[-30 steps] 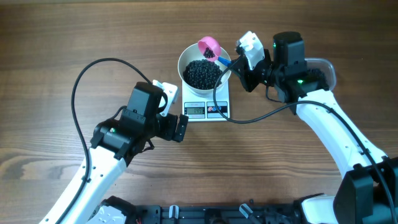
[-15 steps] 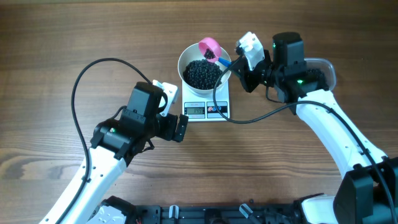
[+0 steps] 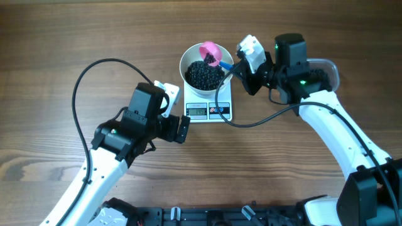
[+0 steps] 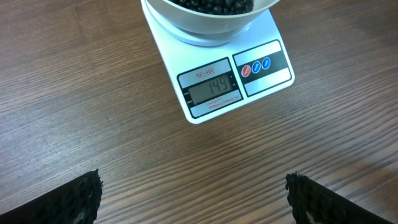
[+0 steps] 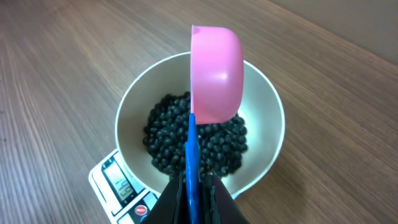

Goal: Scoop item into bowl and weigh 150g on scale
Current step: 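Tip the pink scoop over the white bowl to pour beans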

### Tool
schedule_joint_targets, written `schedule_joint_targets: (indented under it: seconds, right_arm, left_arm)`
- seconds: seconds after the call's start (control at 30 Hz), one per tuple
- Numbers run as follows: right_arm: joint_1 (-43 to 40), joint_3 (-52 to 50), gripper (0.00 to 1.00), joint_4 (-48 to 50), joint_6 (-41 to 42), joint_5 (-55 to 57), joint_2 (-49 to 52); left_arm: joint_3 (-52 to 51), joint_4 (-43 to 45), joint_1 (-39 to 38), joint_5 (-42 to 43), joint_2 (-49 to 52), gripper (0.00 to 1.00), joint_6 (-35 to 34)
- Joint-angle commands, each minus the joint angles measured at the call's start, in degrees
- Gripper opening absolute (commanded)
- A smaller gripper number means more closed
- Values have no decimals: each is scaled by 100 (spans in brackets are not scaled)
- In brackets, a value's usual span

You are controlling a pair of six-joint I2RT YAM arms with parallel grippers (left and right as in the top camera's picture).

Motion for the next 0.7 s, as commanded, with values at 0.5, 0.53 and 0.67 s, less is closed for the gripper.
schedule_joint_targets:
  seconds: [0.5,0.53,0.67]
  right_arm:
    - [22,17,4,-35,380,-221,-68]
    - [22,17,4,-20,457,-219,-68]
    - [22,17,4,101,979,-221,-68]
  left_arm:
    - [-26,15,26,-31,22,100,72]
    - [-26,15,26,-31,22,100,70]
    - [-26,13,26,-31,22,100,70]
